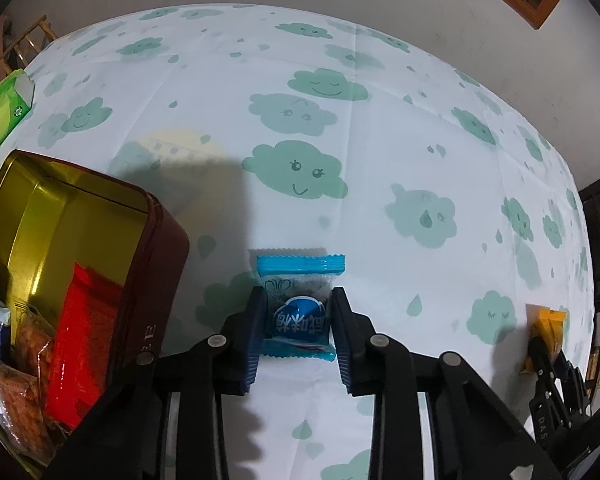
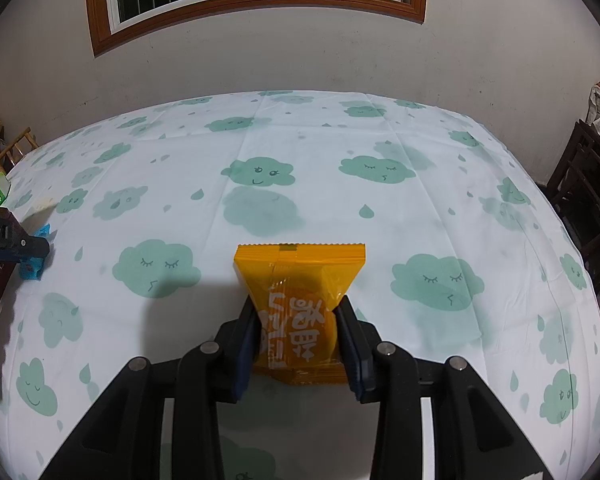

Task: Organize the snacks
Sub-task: 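Grasp the blue-wrapped candy with the left gripper while the right gripper holds the yellow packet, then carry the blue candy into the gold tin and open the left gripper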

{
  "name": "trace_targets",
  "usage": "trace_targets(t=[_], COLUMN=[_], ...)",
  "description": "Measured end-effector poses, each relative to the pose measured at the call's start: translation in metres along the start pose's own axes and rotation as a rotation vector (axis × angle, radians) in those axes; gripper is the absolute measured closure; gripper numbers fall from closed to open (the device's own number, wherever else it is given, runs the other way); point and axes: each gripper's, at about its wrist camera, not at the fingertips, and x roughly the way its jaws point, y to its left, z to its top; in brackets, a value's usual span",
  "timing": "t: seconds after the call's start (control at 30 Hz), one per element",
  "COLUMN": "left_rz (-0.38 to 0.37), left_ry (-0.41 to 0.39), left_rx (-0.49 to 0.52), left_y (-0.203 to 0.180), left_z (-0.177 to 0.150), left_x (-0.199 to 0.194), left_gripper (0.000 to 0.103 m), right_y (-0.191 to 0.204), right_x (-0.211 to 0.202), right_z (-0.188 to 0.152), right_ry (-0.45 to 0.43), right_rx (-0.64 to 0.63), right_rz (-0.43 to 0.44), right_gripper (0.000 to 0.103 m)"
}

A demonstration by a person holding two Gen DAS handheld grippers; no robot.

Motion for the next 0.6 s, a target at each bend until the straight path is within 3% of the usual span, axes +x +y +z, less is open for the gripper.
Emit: trace_targets(t=[0.6], left_rz=[-0.005], left_ry=[-0.019], left_rx=[0.097], left_y=[-0.005], left_z=[-0.027], left_x=[-0.023], left_gripper=[0.079], right_y=[0.0], right_x=[0.0], right_z=[0.0], right_ry=[0.0], right_rx=[0.0], right_rz=[-0.001], right_gripper=[0.065])
